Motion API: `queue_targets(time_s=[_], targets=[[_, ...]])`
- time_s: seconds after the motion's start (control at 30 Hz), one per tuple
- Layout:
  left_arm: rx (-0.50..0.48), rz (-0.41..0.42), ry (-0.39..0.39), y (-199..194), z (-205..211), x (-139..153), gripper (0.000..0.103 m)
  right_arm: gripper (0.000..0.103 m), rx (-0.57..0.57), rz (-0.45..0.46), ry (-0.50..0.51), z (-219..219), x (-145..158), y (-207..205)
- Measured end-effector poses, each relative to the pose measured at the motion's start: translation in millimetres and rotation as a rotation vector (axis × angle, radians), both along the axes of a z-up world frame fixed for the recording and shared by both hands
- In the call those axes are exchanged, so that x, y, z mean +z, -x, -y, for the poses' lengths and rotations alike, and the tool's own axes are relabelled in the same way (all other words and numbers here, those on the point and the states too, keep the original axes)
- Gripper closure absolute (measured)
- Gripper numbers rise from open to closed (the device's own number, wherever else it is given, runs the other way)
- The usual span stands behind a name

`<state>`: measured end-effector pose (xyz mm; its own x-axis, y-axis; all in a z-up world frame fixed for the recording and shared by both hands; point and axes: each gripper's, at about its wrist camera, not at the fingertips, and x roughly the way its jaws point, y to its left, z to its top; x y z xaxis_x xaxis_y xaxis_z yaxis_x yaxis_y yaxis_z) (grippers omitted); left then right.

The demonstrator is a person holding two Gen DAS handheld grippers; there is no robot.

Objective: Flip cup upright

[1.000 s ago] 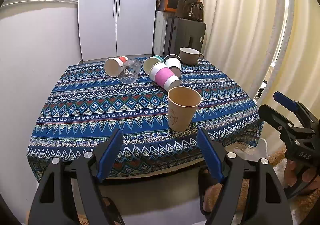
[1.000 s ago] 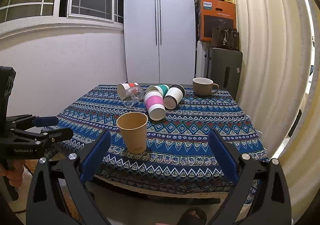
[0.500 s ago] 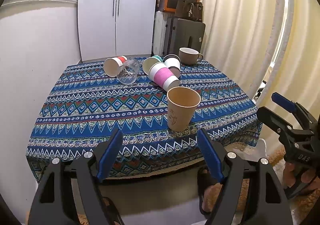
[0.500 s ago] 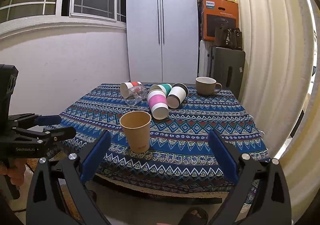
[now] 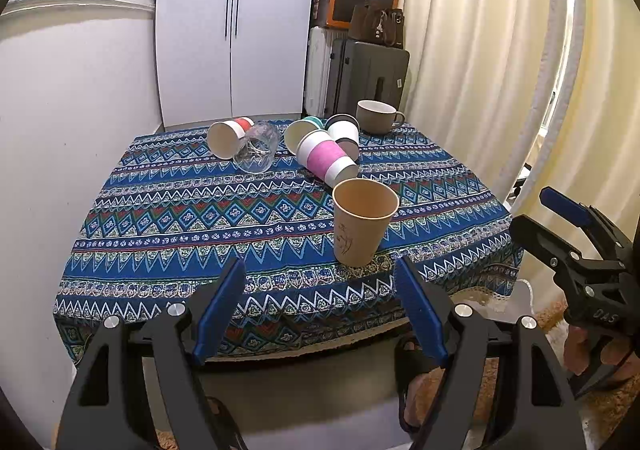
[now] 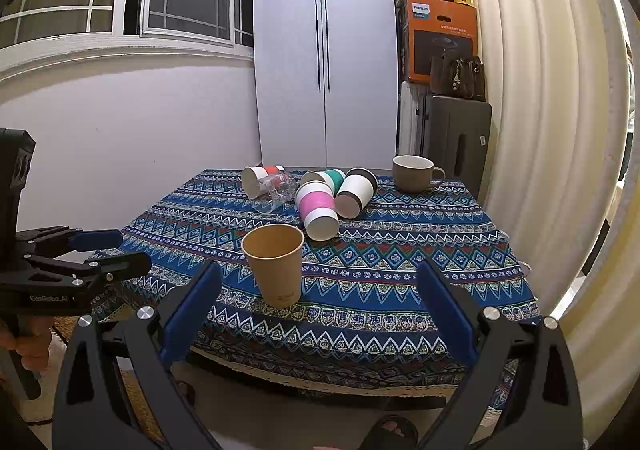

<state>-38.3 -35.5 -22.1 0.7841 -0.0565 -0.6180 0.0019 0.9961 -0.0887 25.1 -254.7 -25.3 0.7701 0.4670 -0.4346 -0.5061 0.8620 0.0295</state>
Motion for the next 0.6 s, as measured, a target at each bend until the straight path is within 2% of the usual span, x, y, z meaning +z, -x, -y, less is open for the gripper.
queue_targets(time_s=[0.6], targets=[[0.002,-0.002,-0.001,-0.6,-1.5,0.6,0.028,0.007,-0.009,-0.005,0.007,-0.8,-0.8,0.1]])
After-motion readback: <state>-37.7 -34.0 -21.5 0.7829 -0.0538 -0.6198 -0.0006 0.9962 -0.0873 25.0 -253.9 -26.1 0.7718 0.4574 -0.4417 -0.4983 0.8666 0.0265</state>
